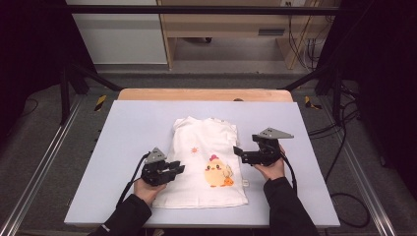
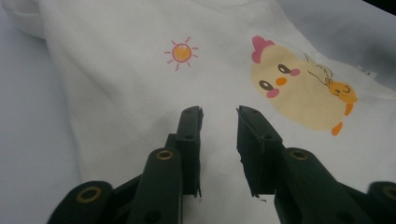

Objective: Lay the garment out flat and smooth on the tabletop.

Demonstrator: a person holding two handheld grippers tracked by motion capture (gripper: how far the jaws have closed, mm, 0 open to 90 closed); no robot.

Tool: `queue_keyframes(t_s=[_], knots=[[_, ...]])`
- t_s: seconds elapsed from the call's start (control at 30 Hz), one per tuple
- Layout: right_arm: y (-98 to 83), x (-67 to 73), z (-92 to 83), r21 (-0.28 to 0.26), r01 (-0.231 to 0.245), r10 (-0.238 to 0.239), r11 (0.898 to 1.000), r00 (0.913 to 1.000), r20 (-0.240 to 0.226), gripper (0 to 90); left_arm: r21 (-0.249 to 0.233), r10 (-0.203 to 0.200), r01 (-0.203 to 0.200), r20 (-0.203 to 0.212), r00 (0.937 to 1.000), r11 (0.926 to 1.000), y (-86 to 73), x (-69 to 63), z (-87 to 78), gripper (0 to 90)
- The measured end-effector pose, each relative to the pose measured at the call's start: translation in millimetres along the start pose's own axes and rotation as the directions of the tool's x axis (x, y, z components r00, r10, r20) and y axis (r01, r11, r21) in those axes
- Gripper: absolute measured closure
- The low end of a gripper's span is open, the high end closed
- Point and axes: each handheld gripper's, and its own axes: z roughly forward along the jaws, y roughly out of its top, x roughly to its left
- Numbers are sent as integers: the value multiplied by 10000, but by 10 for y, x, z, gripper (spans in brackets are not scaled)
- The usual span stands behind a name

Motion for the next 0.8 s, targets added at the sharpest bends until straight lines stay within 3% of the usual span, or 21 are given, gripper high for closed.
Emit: queue_keyframes(t_s=[0.33, 0.57, 0.8], knots=[[145, -51, 194, 199, 76, -81, 9998, 9996, 266, 80, 452, 122, -127, 102, 9999, 9989, -69, -8, 88, 894], [217, -115, 355, 411, 19, -40, 9992, 9986, 531, 83, 652, 325, -339, 225, 9992, 9973, -93, -25, 121, 897], [246, -195, 532, 721, -128, 68, 9973, 9965, 829, 93, 795, 266, -287, 271, 9993, 9964, -93, -20, 140, 897]])
